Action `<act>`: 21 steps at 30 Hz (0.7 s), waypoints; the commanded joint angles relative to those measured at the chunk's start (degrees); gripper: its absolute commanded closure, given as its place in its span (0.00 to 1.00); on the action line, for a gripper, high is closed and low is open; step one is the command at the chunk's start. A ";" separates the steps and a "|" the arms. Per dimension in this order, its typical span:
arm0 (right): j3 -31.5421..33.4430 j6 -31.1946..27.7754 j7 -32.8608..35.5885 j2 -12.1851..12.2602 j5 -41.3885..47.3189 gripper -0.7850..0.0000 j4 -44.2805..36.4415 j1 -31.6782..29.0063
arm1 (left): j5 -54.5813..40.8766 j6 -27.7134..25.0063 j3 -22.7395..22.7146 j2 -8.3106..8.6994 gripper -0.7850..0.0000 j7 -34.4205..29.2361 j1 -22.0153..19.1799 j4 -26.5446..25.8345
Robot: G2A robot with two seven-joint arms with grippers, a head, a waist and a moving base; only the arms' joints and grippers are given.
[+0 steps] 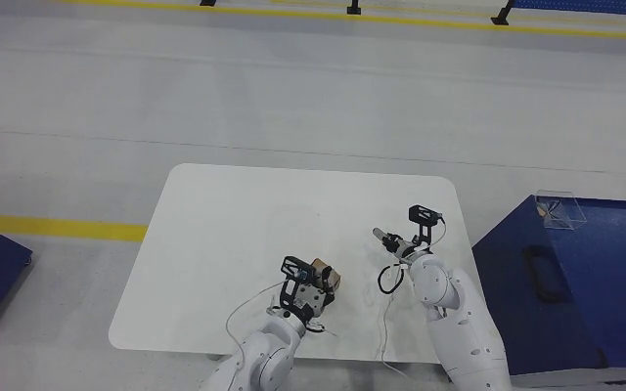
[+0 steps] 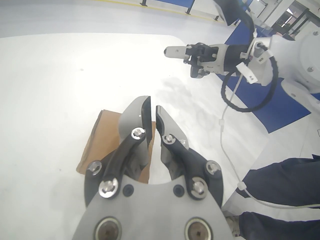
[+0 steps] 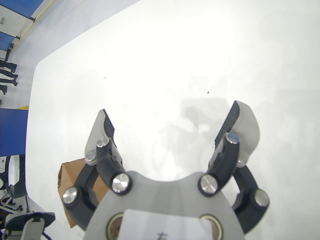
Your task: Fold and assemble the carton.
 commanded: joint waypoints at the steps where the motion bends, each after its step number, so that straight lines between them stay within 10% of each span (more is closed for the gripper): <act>1: 0.00 0.00 0.00 0.00 0.00 0.00 0.00 0.00 | -0.06 0.22 0.18 -0.12 1.00 -1.15 -0.34 0.99; 21: 0.00 0.00 0.00 0.00 0.00 0.00 0.00 0.00 | -2.52 1.40 0.54 -1.63 1.00 5.46 -0.46 3.99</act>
